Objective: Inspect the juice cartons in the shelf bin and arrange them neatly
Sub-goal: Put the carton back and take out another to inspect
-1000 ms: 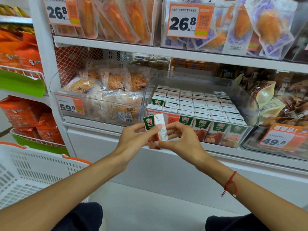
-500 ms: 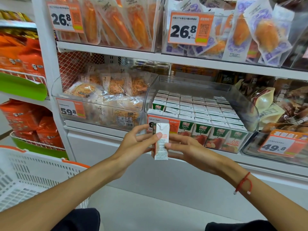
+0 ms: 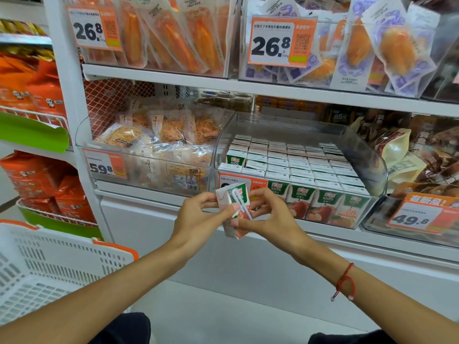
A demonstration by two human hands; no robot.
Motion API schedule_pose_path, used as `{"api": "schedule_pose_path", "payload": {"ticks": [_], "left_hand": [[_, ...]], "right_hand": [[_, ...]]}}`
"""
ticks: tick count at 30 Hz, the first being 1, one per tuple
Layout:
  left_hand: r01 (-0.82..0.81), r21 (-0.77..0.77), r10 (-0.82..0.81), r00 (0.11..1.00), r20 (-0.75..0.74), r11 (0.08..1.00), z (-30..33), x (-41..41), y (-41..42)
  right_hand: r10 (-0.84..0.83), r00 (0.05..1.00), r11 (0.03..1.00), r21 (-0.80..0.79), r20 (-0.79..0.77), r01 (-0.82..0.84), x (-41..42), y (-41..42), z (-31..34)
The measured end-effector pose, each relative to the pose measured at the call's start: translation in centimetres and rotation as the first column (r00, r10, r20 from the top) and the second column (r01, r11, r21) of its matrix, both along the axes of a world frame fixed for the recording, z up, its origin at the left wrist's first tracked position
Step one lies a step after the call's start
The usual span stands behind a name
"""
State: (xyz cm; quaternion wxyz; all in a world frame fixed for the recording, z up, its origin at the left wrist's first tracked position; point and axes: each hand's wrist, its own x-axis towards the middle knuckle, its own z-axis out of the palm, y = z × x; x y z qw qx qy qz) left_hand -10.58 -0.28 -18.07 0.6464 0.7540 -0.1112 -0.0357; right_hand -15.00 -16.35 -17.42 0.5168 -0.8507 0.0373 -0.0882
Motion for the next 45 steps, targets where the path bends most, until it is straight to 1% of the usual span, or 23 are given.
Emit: {"api": "schedule_pose_path", "payload": {"ticks": [2,4,7,10,12,14,17,21,24,28,30,32,34,37,39,42,45], "left_hand": [[0.057,-0.017,-0.057,0.998,-0.013,0.998,0.1,0.2,0.4],[0.118,-0.011,-0.118,0.993,0.005,0.993,0.3,0.3,0.8],[0.213,0.023,-0.214,0.976,0.046,0.977,0.7,0.1,1.2],[0.280,0.019,-0.281,0.953,0.110,0.960,0.8,-0.2,1.4],[0.291,0.026,-0.291,0.943,0.161,0.956,0.9,-0.3,1.8],[0.287,0.053,-0.291,0.932,0.214,0.957,1.0,-0.4,2.0],[0.277,0.103,-0.295,0.915,0.276,0.955,1.0,-0.6,2.2],[0.292,0.103,-0.309,0.907,0.286,0.951,1.0,-0.6,2.0],[0.349,0.067,-0.355,0.904,0.240,0.935,1.2,-0.5,1.9],[0.394,-0.020,-0.386,0.908,0.163,0.919,1.5,-0.4,1.8],[0.389,-0.074,-0.378,0.917,0.123,0.918,1.6,-0.6,1.6],[0.363,-0.151,-0.354,0.931,0.084,0.919,1.5,-0.7,1.4],[0.318,-0.212,-0.315,0.948,0.050,0.924,1.5,-0.6,1.3],[0.275,-0.250,-0.283,0.959,0.004,0.928,1.6,-0.4,1.4],[0.256,-0.285,-0.279,0.959,-0.043,0.924,1.5,-0.3,1.4],[0.200,-0.339,-0.265,0.951,-0.159,0.919,1.5,-0.2,1.3],[0.171,-0.382,-0.291,0.914,-0.283,0.908,1.7,-0.1,1.1]], "right_hand": [[0.059,0.998,0.993,0.103,-0.023,-0.056,-0.1,-0.8,0.2],[0.115,0.993,0.974,0.200,-0.034,-0.106,-0.3,-1.7,0.5],[0.127,0.992,0.974,0.190,-0.025,-0.120,-0.5,-2.7,0.8],[0.169,0.984,0.964,0.200,0.048,-0.175,-0.8,-2.7,1.0],[0.222,0.969,0.958,0.161,0.112,-0.238,-1.2,-2.8,1.4],[0.265,0.950,0.957,0.078,0.164,-0.280,-1.5,-3.0,1.8],[0.284,0.937,0.959,-0.044,0.205,-0.281,-1.9,-3.2,2.1],[0.274,0.931,0.962,-0.087,0.242,-0.260,-2.2,-3.2,1.8],[0.266,0.929,0.964,-0.074,0.256,-0.255,-2.3,-3.1,1.8],[0.192,0.951,0.977,0.046,0.242,-0.209,-2.2,-2.7,1.9],[0.159,0.960,0.982,0.061,0.229,-0.177,-2.1,-2.5,1.9],[0.171,0.960,0.984,0.014,0.223,-0.179,-2.2,-2.2,2.1],[0.216,0.953,0.976,-0.072,0.210,-0.205,-2.4,-2.1,2.2],[0.280,0.943,0.952,-0.176,0.179,-0.249,-2.6,-2.0,2.5],[0.309,0.940,0.941,-0.186,0.145,-0.281,-2.6,-2.2,2.8],[0.325,0.941,0.940,-0.136,0.088,-0.312,-2.6,-2.2,2.9],[0.281,0.955,0.960,-0.033,0.098,-0.280,-2.7,-1.9,2.7]]}}
